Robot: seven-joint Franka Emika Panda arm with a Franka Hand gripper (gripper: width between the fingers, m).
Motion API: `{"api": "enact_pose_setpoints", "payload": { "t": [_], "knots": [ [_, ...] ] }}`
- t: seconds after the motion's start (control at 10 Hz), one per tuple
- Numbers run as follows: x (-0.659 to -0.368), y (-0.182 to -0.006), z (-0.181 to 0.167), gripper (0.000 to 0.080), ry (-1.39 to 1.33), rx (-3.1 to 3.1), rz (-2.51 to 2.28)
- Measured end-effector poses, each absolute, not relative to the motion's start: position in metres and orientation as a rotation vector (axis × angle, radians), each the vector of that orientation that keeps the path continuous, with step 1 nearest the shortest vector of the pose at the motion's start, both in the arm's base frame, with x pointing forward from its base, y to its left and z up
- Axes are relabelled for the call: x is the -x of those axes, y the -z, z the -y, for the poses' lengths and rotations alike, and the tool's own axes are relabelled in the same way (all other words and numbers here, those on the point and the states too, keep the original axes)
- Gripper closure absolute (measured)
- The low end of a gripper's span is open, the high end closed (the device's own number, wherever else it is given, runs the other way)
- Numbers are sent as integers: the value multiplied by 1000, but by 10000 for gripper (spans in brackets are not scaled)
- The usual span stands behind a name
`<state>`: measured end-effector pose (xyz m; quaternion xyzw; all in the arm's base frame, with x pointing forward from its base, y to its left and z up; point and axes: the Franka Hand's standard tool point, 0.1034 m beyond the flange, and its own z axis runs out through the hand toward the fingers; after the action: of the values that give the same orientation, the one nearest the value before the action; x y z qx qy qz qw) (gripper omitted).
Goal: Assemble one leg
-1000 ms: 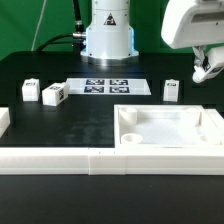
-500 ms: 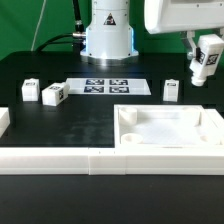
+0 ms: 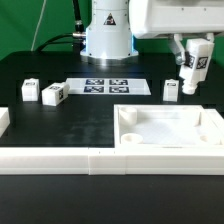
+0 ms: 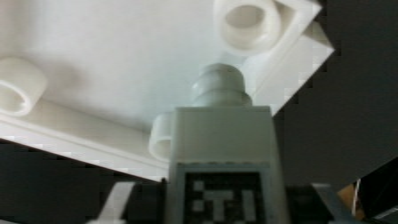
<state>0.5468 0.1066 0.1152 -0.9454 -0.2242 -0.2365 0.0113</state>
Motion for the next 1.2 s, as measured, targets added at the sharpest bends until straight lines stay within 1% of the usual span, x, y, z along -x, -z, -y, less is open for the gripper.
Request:
{"api": "enact_pose_setpoints", "payload": {
  "t": [0.2,0.3,0.5,1.0,1.2],
  "knots": [
    [-590,-118,-99,512,721,2956,722],
    [-603,-120,-98,512,720,2957,717],
    [-623,-117,-92,512,725,2949,763],
    [-621,-114,-94,512,720,2947,765],
    [-618,-103,-107,512,703,2936,776]
  ]
}}
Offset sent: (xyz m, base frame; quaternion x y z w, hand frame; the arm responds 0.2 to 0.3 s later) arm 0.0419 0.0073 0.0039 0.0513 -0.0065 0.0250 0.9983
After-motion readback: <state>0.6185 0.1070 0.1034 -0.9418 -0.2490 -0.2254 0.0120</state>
